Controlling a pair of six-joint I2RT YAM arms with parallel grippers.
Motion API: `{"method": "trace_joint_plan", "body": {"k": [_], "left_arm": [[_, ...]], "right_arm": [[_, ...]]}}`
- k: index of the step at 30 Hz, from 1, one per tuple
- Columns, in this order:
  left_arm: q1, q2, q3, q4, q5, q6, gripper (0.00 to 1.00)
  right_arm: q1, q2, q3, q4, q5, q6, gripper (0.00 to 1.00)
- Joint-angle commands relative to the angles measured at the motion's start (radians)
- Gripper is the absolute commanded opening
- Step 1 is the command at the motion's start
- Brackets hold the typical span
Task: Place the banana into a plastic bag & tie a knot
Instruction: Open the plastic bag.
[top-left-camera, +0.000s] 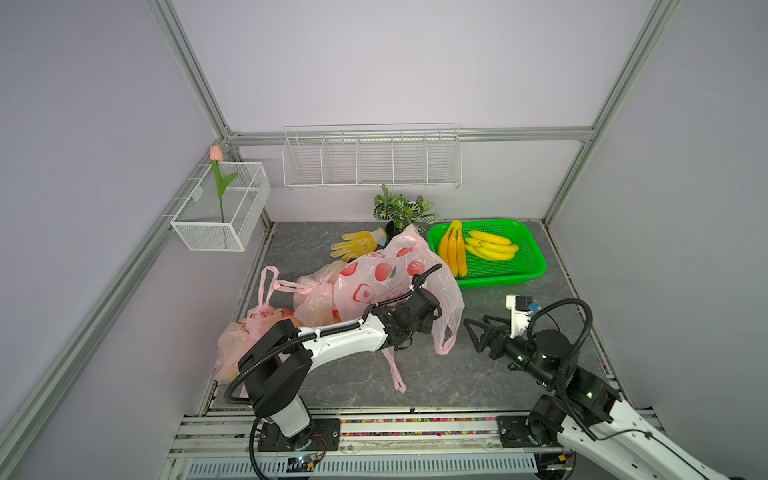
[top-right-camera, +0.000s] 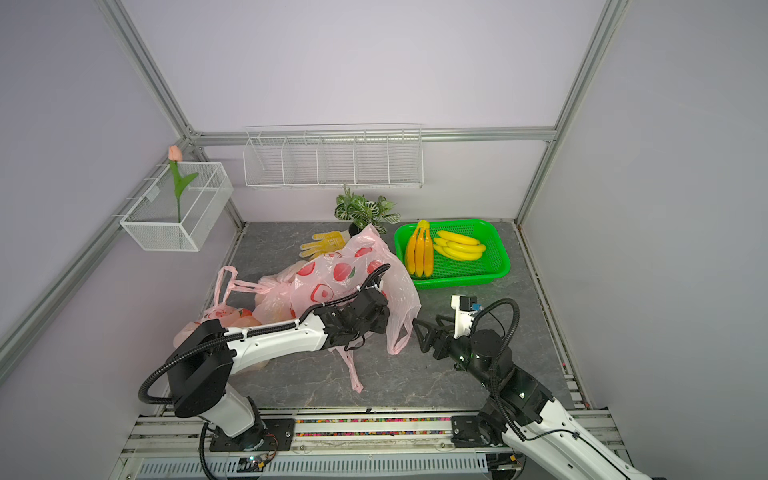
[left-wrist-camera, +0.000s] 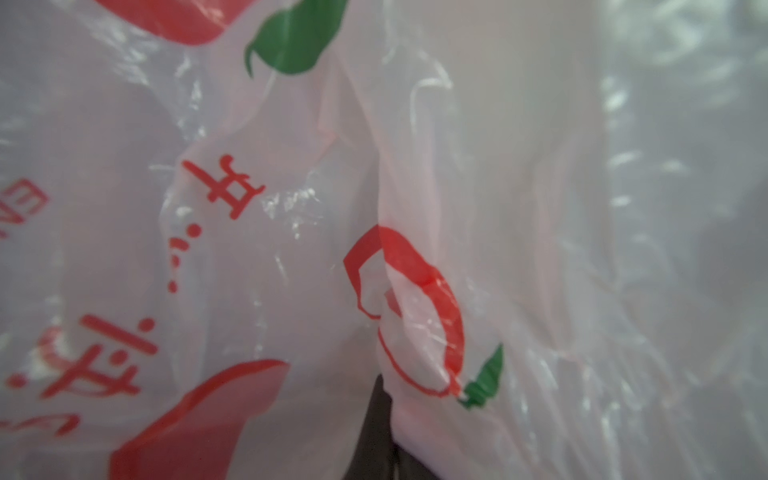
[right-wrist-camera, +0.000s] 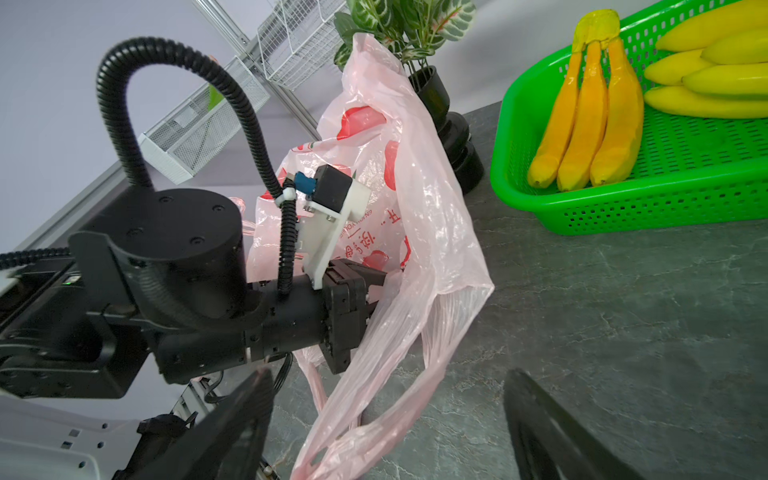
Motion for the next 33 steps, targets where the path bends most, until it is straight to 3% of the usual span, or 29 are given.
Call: {"method": "trace_joint_plan", "body": {"k": [1,10,13,14,20,22,27,33], "left_arm": [[-0.026,-0.016,-0.009,0.047,-0.017,0.015,0.0],[-0.071,-0.055,-0.023,0.095,-0.004,0.053,0.0],[-0.083,-0.069,-0.043,0.144,0.032,0.081,0.0],[-0.085,-0.074,-0.047,0.153,0.044,0.092,0.0],[-0.092,-0.105,-0.076,0.141,0.122,0.198,0.0],[-0.093,-0.129,-0.102,0.132,0.136,0.229,0.01],[-0.096,-0.216,-0.171,0.054,0.153,0.338,0.37],[-0.144,-0.279,-0.19,-0.076,-0.031,0.408,0.68]], "right_arm": [[-0.008,0.095,-0.009,-0.012,0.024,0.04,0.89],[-0.022,0.294,-0.072,0.262,-0.134,0.113,0.89],[-0.024,0.323,-0.059,0.262,-0.145,0.095,0.97],[-0.028,0.319,-0.059,0.261,-0.146,0.091,0.93],[-0.047,0.235,-0.018,0.16,-0.095,0.062,0.31],[-0.055,0.216,0.006,0.096,-0.062,0.06,0.18],[-0.075,0.198,0.056,-0.062,0.019,0.083,0.07],[-0.083,0.24,0.101,-0.103,0.0,0.105,0.07]]}}
